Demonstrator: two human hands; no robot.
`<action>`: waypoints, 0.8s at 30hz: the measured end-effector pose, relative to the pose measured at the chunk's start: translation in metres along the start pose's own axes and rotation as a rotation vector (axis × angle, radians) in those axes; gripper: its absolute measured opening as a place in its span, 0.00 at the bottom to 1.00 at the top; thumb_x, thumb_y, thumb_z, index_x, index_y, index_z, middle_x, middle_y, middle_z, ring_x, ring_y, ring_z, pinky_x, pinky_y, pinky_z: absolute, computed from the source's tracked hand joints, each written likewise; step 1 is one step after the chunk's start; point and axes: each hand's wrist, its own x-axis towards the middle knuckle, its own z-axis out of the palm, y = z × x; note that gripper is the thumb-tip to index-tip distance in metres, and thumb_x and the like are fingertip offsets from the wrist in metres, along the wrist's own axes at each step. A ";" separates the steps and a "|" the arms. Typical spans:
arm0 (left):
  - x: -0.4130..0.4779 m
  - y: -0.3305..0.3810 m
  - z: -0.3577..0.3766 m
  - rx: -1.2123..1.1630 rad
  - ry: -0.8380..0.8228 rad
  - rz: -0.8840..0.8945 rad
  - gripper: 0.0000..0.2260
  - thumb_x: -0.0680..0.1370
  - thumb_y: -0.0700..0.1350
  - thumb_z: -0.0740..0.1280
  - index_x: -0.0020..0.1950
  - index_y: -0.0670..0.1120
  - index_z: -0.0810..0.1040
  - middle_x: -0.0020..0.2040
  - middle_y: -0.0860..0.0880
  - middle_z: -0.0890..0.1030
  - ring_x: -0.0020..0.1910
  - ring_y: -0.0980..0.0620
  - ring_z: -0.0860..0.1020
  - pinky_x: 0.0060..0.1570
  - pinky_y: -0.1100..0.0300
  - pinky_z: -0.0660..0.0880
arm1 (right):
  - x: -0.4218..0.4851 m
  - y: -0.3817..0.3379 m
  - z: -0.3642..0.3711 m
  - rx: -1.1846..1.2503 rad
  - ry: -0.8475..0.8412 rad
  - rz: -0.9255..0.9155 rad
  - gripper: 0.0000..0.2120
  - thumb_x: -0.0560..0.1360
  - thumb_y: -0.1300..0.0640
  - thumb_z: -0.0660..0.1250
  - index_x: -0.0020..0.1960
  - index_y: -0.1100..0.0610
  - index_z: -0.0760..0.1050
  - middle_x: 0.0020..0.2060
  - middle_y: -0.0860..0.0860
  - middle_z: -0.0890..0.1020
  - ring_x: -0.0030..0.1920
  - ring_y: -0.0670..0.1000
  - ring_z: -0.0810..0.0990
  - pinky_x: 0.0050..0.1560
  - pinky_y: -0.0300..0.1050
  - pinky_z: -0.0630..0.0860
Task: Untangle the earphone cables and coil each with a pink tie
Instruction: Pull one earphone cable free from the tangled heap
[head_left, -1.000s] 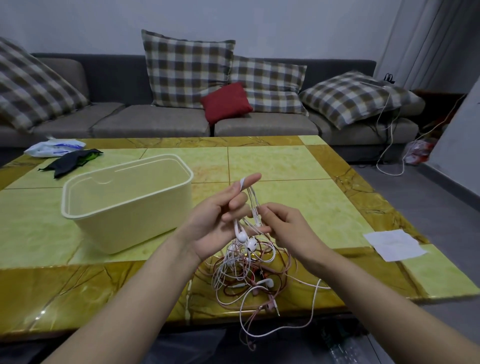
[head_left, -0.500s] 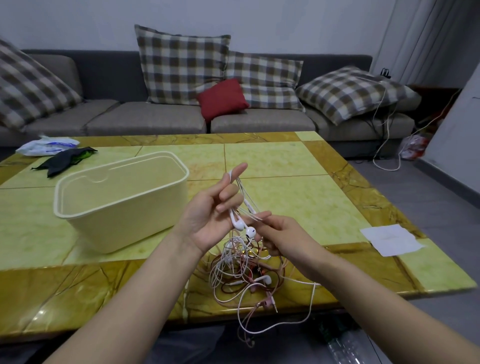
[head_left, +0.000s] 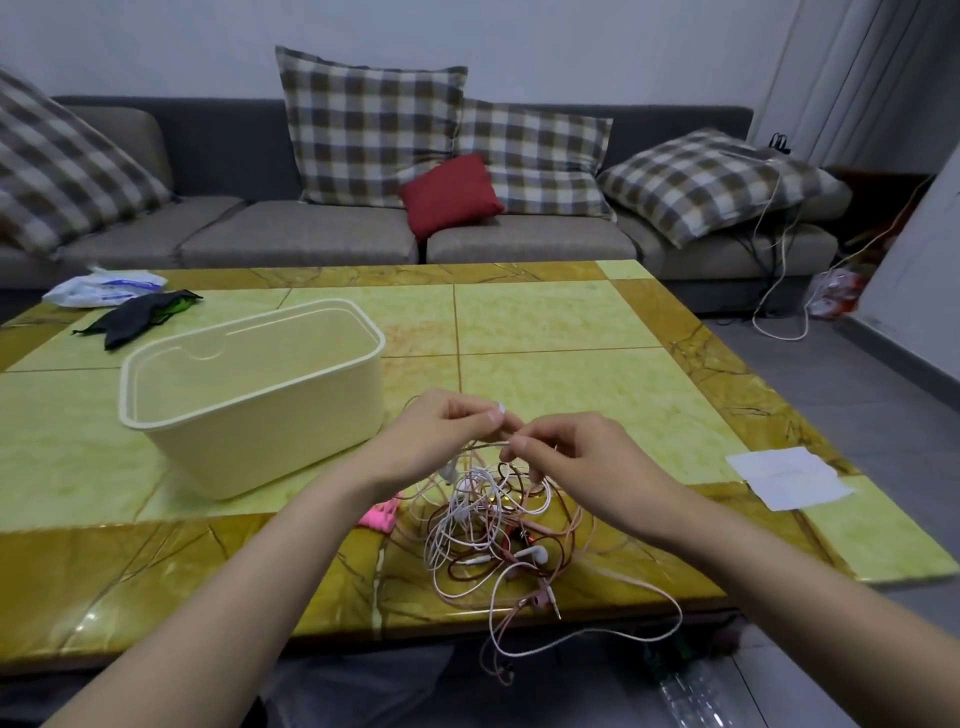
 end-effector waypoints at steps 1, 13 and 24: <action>-0.001 0.001 0.002 -0.012 -0.028 -0.021 0.12 0.81 0.44 0.60 0.51 0.44 0.82 0.43 0.49 0.85 0.45 0.57 0.82 0.49 0.69 0.73 | 0.001 -0.003 -0.005 -0.026 0.012 -0.022 0.10 0.77 0.51 0.64 0.43 0.51 0.82 0.28 0.44 0.77 0.26 0.37 0.71 0.29 0.30 0.64; -0.005 -0.001 0.000 -1.021 -0.304 -0.052 0.13 0.76 0.42 0.60 0.54 0.41 0.82 0.24 0.54 0.65 0.21 0.59 0.62 0.58 0.33 0.70 | 0.017 0.002 -0.017 0.112 0.188 -0.019 0.10 0.76 0.51 0.65 0.38 0.51 0.80 0.28 0.44 0.76 0.28 0.37 0.71 0.31 0.30 0.65; 0.001 0.015 -0.002 -1.257 0.076 0.065 0.12 0.77 0.46 0.58 0.56 0.45 0.77 0.25 0.55 0.63 0.21 0.59 0.61 0.57 0.35 0.72 | 0.003 0.011 0.011 0.103 0.014 0.056 0.10 0.79 0.55 0.62 0.44 0.51 0.81 0.28 0.46 0.75 0.25 0.38 0.68 0.28 0.30 0.62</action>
